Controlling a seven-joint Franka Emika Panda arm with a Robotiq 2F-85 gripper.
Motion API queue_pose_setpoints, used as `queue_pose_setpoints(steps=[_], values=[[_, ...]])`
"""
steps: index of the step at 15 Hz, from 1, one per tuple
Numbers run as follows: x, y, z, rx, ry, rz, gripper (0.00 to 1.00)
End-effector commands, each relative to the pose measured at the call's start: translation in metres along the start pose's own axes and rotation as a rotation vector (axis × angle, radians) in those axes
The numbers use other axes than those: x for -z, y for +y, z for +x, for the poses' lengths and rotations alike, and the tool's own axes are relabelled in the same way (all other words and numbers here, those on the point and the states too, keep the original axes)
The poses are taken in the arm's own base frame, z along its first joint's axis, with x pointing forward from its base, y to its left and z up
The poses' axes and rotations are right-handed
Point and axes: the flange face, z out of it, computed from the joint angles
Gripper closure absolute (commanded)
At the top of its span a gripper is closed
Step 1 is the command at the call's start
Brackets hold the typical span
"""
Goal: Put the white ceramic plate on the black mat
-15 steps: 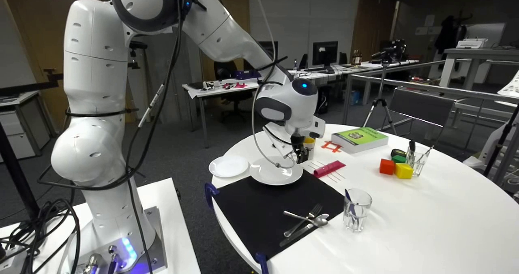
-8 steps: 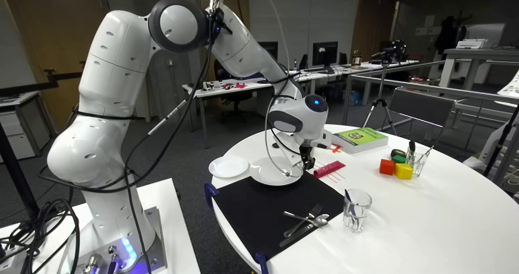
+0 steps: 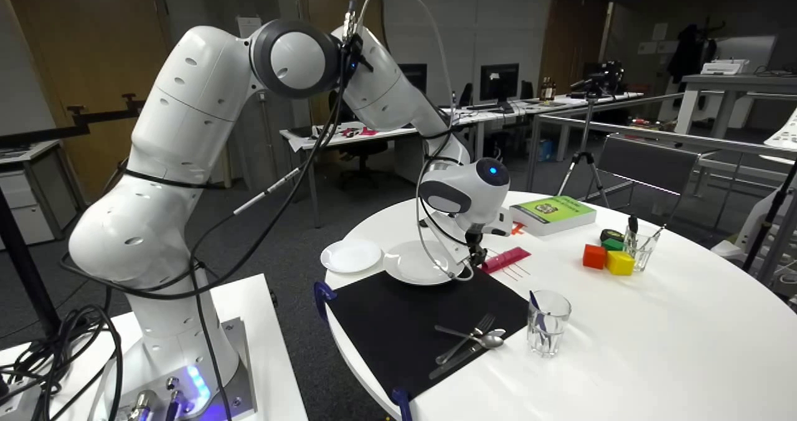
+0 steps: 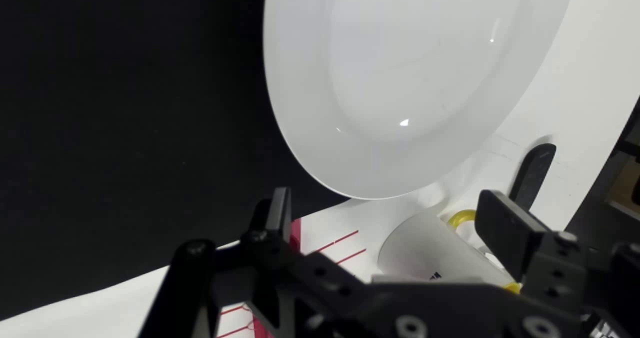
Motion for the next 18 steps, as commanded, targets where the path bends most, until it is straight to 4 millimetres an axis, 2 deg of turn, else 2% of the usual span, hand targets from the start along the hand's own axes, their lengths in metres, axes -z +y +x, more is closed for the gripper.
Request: queue_pose_setpoints(steps=[1, 9, 18], values=[[0.001, 0.007, 0.006, 0.062, -0.007, 0.057, 0.00], [-0.008, 0.029, -0.001, 0.130, -0.059, 0.128, 0.00], [-0.020, 0.045, 0.006, 0.099, -0.044, 0.157, 0.00]])
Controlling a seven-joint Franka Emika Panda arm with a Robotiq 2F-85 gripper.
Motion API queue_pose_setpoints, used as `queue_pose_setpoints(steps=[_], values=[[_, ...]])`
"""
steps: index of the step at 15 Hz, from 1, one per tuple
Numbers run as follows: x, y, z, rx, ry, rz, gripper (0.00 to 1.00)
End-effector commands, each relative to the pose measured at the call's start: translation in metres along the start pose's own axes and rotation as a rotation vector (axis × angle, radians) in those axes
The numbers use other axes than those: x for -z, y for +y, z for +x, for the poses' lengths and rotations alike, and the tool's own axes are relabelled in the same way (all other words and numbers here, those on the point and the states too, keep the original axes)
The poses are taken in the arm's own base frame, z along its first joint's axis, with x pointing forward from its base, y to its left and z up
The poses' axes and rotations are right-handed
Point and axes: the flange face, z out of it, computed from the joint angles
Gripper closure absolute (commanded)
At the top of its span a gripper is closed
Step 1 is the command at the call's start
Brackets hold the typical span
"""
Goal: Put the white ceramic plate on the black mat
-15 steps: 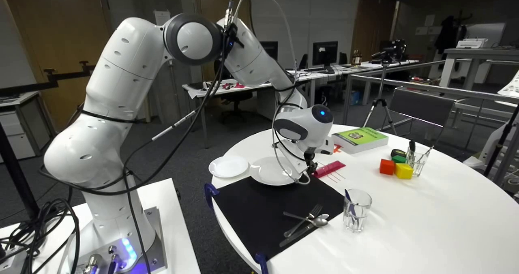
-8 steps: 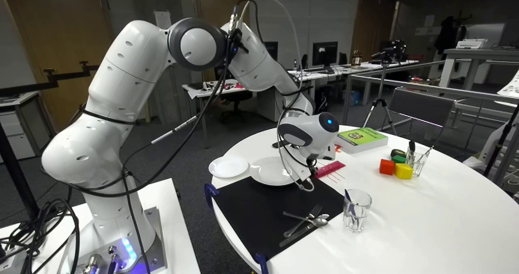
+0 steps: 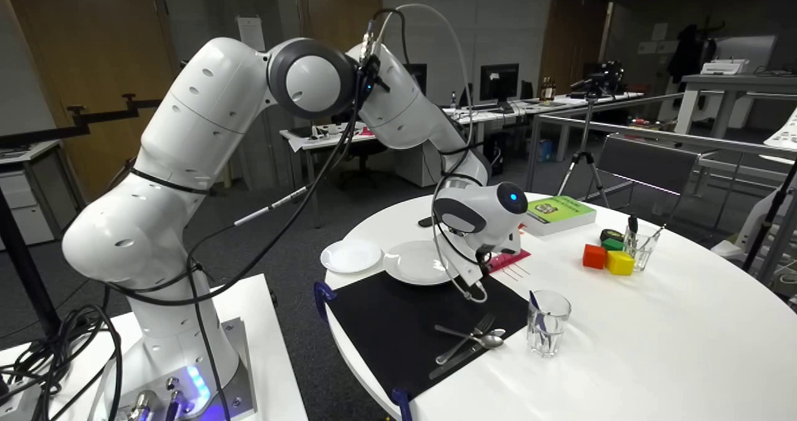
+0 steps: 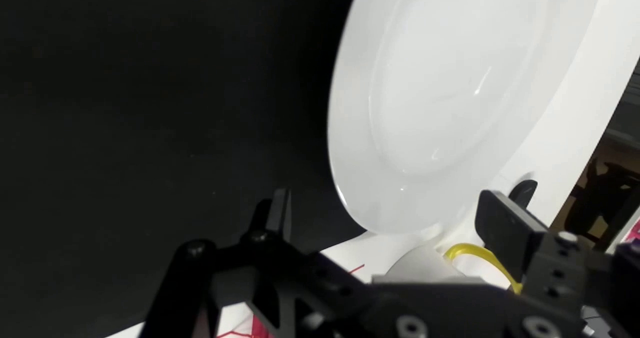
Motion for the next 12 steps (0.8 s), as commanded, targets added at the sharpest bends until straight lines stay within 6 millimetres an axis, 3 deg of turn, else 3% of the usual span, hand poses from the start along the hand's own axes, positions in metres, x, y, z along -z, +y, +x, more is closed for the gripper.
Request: queue_pose_setpoints(steps=[1, 12], values=[[0.000, 0.006, 0.010, 0.008, 0.014, 0.056, 0.00], [-0.018, -0.003, 0.027, 0.044, -0.056, 0.136, 0.00]])
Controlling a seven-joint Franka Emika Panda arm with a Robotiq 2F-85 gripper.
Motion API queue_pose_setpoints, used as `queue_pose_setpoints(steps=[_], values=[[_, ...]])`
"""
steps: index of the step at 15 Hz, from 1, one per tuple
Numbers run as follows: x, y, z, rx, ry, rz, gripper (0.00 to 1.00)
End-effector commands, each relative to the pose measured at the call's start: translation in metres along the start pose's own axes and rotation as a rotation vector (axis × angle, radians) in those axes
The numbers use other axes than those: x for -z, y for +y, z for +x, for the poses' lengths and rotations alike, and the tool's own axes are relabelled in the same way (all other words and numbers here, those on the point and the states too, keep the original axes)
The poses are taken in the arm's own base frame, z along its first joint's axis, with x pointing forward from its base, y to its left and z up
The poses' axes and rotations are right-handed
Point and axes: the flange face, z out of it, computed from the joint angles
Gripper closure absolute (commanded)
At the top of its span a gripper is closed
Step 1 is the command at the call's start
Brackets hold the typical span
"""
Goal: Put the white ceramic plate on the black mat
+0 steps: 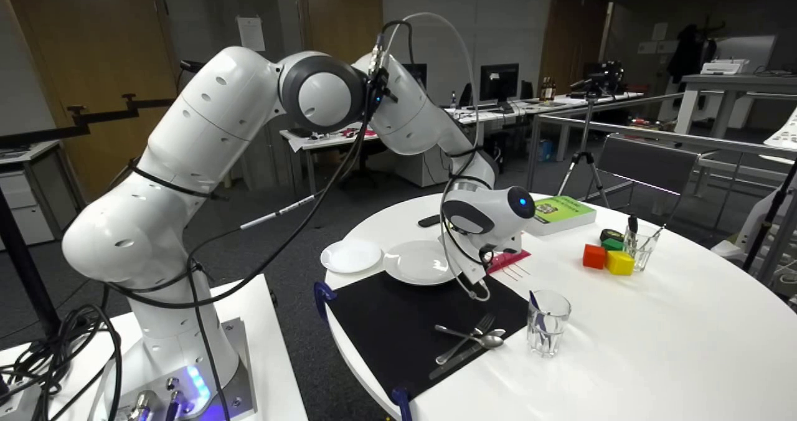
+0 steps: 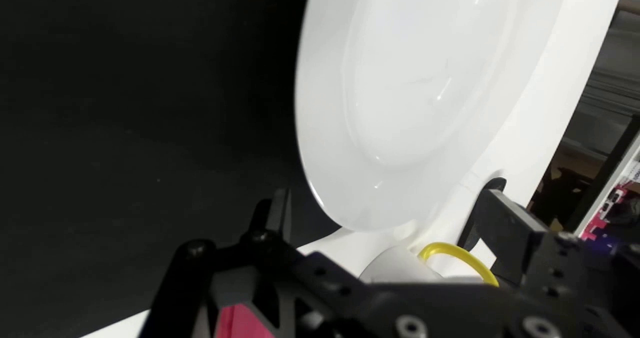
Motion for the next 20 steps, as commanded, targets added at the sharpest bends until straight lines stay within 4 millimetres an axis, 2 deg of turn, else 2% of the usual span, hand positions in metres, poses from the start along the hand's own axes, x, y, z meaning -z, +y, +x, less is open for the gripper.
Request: queue_pose_setpoints(steps=[1, 10, 14, 15, 16, 20], values=[[-0.005, -0.001, 0.010, 0.026, -0.041, 0.058, 0.00], [-0.021, 0.001, 0.013, 0.092, -0.182, 0.034, 0.00], [-0.021, 0.001, 0.016, 0.122, -0.237, 0.012, 0.00], [-0.021, 0.001, 0.016, 0.121, -0.245, 0.009, 0.18], [-0.021, 0.002, 0.017, 0.118, -0.251, 0.005, 0.28], [-0.019, 0.004, 0.021, 0.113, -0.260, -0.012, 0.58]])
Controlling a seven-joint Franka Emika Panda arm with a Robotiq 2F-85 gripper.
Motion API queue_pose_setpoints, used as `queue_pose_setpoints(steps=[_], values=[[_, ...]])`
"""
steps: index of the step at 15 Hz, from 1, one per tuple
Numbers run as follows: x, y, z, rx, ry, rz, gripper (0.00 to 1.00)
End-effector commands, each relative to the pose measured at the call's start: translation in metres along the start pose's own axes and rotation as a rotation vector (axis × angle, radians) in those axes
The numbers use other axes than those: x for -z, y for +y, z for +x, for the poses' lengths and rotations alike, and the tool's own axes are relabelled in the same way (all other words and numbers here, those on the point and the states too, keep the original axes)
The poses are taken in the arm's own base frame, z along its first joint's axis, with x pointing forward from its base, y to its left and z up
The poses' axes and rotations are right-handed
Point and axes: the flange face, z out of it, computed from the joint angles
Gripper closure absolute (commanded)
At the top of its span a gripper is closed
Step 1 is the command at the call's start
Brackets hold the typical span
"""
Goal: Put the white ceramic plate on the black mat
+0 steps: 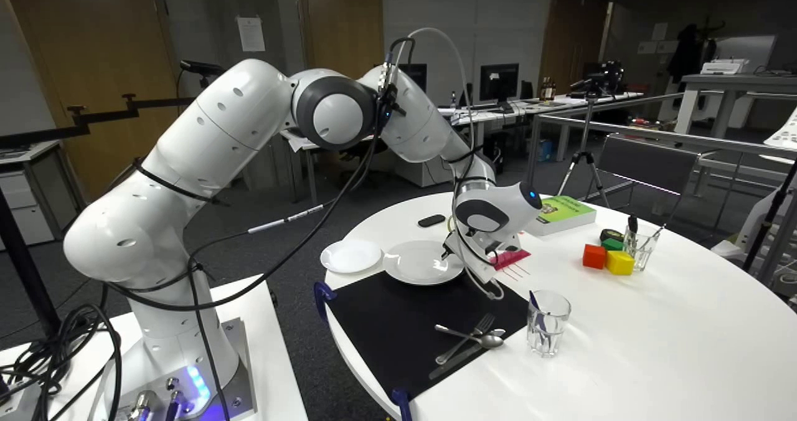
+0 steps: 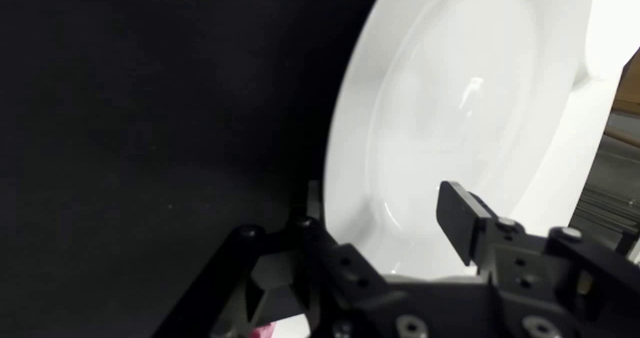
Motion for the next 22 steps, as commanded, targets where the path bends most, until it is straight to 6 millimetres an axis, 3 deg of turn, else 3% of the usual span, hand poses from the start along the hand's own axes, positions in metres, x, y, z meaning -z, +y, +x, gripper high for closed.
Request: queue_pose_setpoints(steps=[1, 5, 6, 7, 22], values=[[0.002, 0.003, 0.006, -0.013, -0.026, 0.009, 0.66], [0.002, 0.005, 0.005, -0.017, -0.025, 0.011, 0.95], [0.005, 0.004, 0.005, -0.018, -0.021, 0.021, 0.99], [0.010, 0.003, 0.006, -0.017, -0.017, 0.026, 0.95], [0.063, -0.012, 0.009, -0.031, 0.113, 0.121, 0.97]])
